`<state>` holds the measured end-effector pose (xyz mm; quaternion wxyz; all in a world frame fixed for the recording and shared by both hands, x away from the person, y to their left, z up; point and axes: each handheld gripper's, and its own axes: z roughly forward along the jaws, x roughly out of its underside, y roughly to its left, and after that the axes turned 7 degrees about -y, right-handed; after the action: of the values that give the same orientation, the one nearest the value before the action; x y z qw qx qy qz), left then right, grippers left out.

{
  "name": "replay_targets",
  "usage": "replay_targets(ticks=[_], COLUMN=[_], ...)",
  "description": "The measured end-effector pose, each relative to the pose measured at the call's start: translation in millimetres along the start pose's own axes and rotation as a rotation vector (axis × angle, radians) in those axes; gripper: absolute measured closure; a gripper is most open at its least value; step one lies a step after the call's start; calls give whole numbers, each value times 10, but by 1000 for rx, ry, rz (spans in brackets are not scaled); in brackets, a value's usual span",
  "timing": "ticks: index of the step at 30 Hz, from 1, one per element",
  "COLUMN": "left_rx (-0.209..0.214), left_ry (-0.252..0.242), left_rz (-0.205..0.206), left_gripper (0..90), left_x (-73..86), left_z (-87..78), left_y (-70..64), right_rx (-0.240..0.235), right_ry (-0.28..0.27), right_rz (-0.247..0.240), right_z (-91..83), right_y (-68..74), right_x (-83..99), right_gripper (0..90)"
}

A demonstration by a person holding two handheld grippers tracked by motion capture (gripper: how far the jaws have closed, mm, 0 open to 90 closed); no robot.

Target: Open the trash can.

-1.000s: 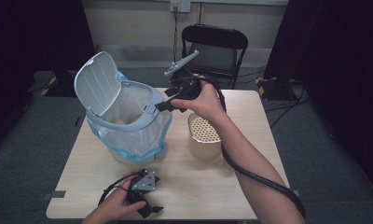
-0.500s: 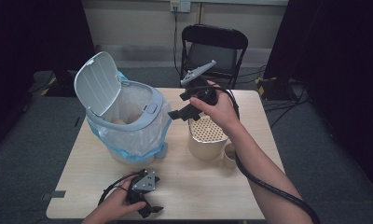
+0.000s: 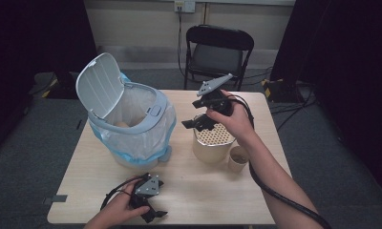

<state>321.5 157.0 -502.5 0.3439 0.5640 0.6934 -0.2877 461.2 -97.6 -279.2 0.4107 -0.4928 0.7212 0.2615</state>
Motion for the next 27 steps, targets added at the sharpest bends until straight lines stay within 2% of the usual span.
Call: replay_targets(ticks=[4,11,19,27], left_rx=[-1,5,0,0], left_ry=[1,8,-10,-10], left_rz=[1,9,4,6], left_gripper=[0,0,0,0], left_x=[0,-7,-3,-2], left_z=[0,1,19,20], left_y=[0,10,4,6], right_rx=[10,-17,-19,-23], right_ry=[-16,-16,13,-13], right_rz=[21,44,32,49], right_z=[-46,-123,-181,-277], right_y=[-29,-59,-46,-47], right_x=[96,255,404,525], right_gripper=[148,147,151,150])
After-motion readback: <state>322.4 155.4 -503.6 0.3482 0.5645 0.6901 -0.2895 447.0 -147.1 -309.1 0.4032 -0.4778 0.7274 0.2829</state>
